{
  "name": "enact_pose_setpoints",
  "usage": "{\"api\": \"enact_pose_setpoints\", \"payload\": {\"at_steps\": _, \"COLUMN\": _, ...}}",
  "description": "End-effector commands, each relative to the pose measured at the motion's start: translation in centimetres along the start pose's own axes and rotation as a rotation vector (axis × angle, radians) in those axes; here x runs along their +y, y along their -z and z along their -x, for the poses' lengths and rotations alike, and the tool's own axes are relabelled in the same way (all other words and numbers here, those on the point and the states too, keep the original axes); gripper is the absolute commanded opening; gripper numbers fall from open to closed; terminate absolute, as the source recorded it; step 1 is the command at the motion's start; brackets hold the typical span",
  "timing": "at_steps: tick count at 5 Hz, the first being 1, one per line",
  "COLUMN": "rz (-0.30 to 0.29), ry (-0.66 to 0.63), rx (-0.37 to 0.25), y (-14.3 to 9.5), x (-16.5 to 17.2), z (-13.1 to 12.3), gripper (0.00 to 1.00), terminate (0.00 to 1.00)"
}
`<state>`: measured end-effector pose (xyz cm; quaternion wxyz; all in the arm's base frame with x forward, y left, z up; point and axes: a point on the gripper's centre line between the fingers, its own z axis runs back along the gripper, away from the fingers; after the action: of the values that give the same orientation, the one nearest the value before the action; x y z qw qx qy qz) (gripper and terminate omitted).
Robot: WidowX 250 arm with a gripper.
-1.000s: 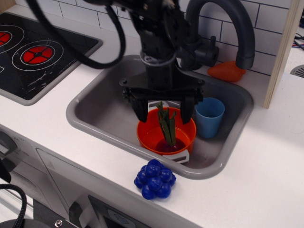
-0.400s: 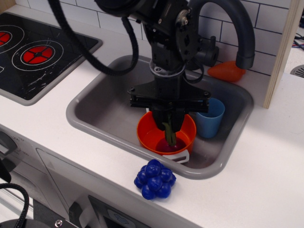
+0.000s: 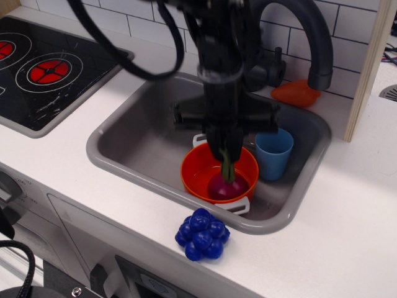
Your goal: Take beet from pot sink
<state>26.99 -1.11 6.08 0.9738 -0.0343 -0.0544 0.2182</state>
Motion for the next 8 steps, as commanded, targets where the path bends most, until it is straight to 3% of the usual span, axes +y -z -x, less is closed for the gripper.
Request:
{"api": "enact_pose_setpoints", "payload": {"at_steps": 1, "rz": 0.075, "ry": -0.075, "rx": -0.106, "y": -6.4, "x": 1.8, "z": -2.3, "gripper": 0.00, "terminate": 0.00}}
{"api": "enact_pose_setpoints", "payload": {"at_steps": 2, "rz": 0.049, "ry": -0.099, "rx": -0.093, "y": -7.5, "x": 4.5, "z": -2.9, "gripper": 0.00, "terminate": 0.00}}
{"api": "enact_pose_setpoints", "payload": {"at_steps": 4, "rz": -0.014, "ry": -0.078, "rx": -0.080, "y": -5.4, "x": 9.1, "z": -3.7, "gripper": 0.00, "terminate": 0.00}}
{"api": "enact_pose_setpoints", "payload": {"at_steps": 6, "rz": -0.051, "ry": -0.113, "rx": -0.081, "y": -2.3, "x": 10.9, "z": -4.9, "gripper": 0.00, "terminate": 0.00}}
{"api": "enact_pose_setpoints", "payload": {"at_steps": 7, "rz": -0.087, "ry": -0.130, "rx": -0.063, "y": -1.8, "x": 10.8, "z": -5.5, "gripper": 1.00, "terminate": 0.00}}
{"api": "enact_pose_setpoints", "payload": {"at_steps": 8, "rz": -0.070, "ry": -0.146, "rx": -0.051, "y": -2.3, "x": 10.7, "z": -5.8, "gripper": 1.00, "terminate": 0.00}}
